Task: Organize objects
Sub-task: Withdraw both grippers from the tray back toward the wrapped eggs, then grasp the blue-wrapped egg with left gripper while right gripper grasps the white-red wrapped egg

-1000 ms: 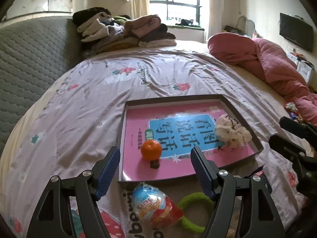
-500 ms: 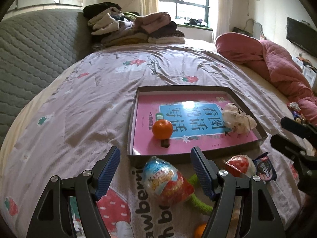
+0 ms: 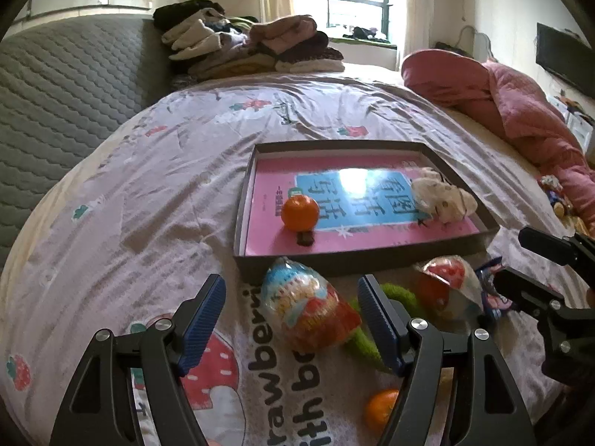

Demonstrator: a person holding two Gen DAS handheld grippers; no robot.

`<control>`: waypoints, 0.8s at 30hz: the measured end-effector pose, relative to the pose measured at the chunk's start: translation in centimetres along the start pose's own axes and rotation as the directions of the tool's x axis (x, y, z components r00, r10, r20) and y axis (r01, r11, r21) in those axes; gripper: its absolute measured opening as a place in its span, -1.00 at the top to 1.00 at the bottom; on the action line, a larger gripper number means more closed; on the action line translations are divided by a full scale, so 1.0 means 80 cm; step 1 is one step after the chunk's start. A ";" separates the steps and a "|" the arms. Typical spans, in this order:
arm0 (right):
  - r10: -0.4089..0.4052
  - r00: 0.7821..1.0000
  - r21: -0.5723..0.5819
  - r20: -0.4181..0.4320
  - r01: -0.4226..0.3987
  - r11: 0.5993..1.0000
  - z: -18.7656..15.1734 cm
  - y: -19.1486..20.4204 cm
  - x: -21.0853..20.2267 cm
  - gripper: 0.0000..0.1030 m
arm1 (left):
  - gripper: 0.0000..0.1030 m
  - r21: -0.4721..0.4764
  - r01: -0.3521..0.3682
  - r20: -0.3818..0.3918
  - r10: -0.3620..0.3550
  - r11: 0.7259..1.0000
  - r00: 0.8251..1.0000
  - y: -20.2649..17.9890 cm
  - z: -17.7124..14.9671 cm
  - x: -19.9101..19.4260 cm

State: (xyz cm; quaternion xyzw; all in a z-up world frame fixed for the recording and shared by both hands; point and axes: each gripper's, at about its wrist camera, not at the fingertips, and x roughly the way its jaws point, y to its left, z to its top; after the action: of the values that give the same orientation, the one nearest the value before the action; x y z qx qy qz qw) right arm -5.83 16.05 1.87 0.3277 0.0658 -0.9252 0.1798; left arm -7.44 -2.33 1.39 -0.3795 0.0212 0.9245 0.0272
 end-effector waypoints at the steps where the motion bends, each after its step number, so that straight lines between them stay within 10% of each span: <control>1: 0.001 1.000 -0.002 -0.003 -0.001 1.000 -0.002 0.001 0.000 -0.15 | -0.45 0.002 0.001 -0.004 -0.001 1.000 1.000 -0.001 -0.003 0.000; 24: -0.003 0.998 -0.029 -0.056 0.001 1.000 -0.021 0.011 0.012 -0.15 | -0.45 -0.032 -0.005 -0.080 0.003 0.999 0.997 0.008 -0.033 0.016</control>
State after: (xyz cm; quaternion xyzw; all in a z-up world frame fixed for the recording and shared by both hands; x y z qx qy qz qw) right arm -5.23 15.32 -0.05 0.3509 0.0846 -0.9147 0.1816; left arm -6.58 -3.10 -1.36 -0.4165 0.0080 0.9089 0.0183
